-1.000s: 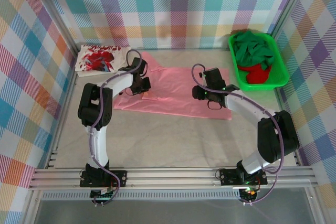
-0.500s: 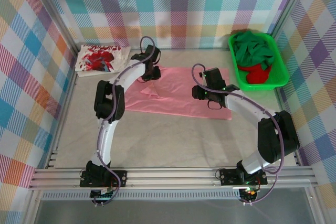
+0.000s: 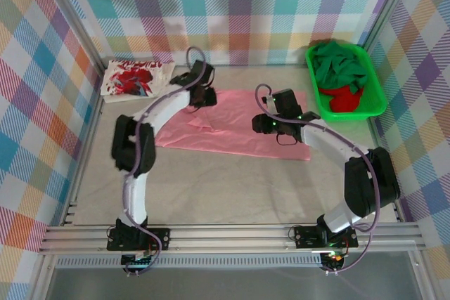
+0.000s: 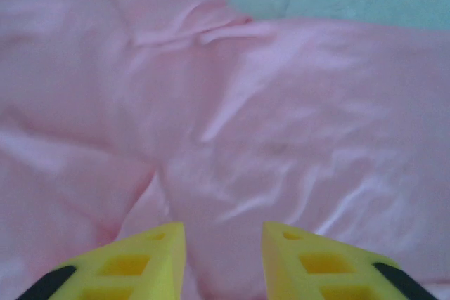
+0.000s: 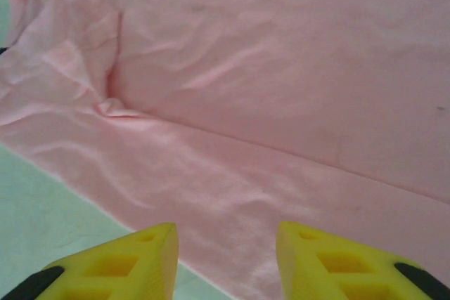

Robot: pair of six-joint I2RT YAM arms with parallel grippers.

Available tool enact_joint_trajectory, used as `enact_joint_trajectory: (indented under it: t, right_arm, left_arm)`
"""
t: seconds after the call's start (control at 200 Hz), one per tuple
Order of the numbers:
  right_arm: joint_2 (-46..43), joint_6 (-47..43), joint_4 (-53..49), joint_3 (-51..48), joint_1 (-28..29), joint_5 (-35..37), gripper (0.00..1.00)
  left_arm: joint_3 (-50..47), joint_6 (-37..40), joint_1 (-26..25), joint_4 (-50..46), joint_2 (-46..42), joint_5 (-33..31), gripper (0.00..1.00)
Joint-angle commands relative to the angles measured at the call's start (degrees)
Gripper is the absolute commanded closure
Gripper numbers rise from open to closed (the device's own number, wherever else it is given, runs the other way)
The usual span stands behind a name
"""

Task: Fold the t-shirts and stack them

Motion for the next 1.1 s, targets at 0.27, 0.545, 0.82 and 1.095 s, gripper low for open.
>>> enact_joint_trajectory:
  t: [0.27, 0.545, 0.82, 1.095]
  right_arm:
    - [23.03, -0.37, -15.69, 24.15, -0.26, 4.43, 0.61]
    - [31.37, 0.9, -19.7, 32.89, -1.43, 4.04, 0.59]
    - [34.88, 2.73, -17.74, 30.84, -1.33, 1.43, 0.6]
    - [32.69, 2.81, -14.43, 19.88, -1.37, 0.33, 0.62]
  left_arm:
    - [-41.68, -15.53, 11.04, 16.69, -27.0, -1.56, 0.68]
    - [-45.45, -17.52, 13.33, 23.25, -19.99, -0.08, 0.69]
    - [-48.11, -18.67, 13.42, 22.47, -18.31, 0.89, 0.71]
    - [-62.64, -23.29, 13.42, 19.58, -29.14, 3.04, 0.71]
